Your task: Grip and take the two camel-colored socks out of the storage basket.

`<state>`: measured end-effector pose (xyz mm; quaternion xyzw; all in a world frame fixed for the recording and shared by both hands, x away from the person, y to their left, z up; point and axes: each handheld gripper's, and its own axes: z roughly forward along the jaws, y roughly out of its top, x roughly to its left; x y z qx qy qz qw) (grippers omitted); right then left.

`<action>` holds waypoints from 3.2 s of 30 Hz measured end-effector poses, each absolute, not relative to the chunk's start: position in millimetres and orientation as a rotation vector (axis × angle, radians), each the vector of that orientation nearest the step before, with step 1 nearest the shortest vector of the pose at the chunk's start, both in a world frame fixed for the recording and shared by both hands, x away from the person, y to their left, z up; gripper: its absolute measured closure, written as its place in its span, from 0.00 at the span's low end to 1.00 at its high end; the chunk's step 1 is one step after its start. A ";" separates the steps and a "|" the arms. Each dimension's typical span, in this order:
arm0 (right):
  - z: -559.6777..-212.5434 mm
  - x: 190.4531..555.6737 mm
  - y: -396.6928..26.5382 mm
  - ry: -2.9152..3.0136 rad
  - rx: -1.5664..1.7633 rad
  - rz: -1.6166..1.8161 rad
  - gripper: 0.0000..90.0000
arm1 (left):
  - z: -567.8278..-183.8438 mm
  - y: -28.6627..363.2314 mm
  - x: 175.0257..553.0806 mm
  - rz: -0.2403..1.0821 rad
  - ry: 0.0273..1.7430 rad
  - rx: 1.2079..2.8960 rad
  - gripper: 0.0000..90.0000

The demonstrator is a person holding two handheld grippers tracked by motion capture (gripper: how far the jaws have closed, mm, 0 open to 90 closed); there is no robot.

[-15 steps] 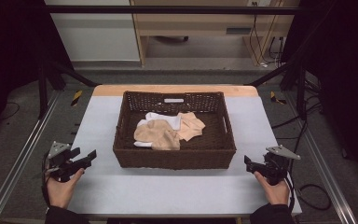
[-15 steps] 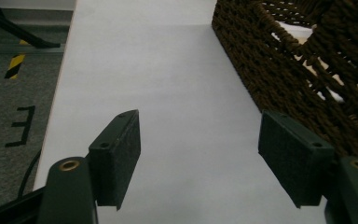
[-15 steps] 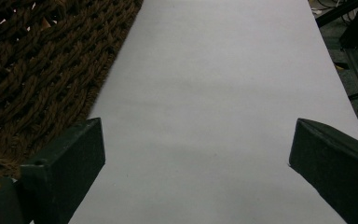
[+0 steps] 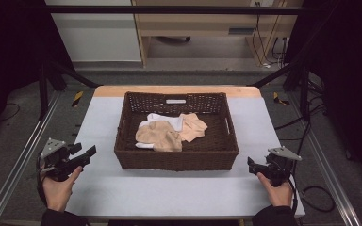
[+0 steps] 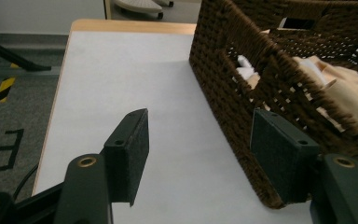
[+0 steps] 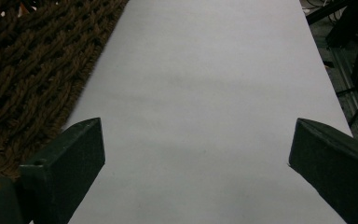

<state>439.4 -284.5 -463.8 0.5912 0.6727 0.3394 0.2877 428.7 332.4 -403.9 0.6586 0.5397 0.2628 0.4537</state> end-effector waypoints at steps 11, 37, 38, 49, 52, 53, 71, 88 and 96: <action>-464.2 439.2 -283.5 1.807 1.573 0.930 0.04 | -374.5 313.5 437.9 0.656 1.253 1.621 0.43; -462.2 440.1 -283.9 1.794 1.565 0.934 0.04 | -317.9 231.1 486.1 0.669 1.100 1.687 0.45; -462.2 440.2 -284.0 1.793 1.566 0.933 0.04 | -317.5 228.1 488.8 0.667 1.101 1.686 0.44; -462.0 440.7 -283.7 1.786 1.568 0.931 0.05 | -316.9 193.5 521.3 0.684 1.080 1.696 0.44; -462.1 440.9 -283.8 1.787 1.569 0.932 0.05 | -317.0 189.2 527.4 0.689 1.079 1.695 0.44; -462.2 441.2 -283.8 1.787 1.572 0.934 0.05 | -317.8 185.6 533.8 0.693 1.077 1.697 0.44; -463.5 442.7 -283.3 1.791 1.565 0.920 0.04 | -350.8 157.6 577.6 0.684 1.120 1.775 0.45; -464.2 443.3 -283.1 1.793 1.567 0.907 0.05 | -402.6 149.2 594.7 0.663 1.214 1.924 0.47; -464.4 444.0 -283.1 1.785 1.575 0.910 0.05 | -413.4 146.7 598.3 0.641 1.248 2.011 0.48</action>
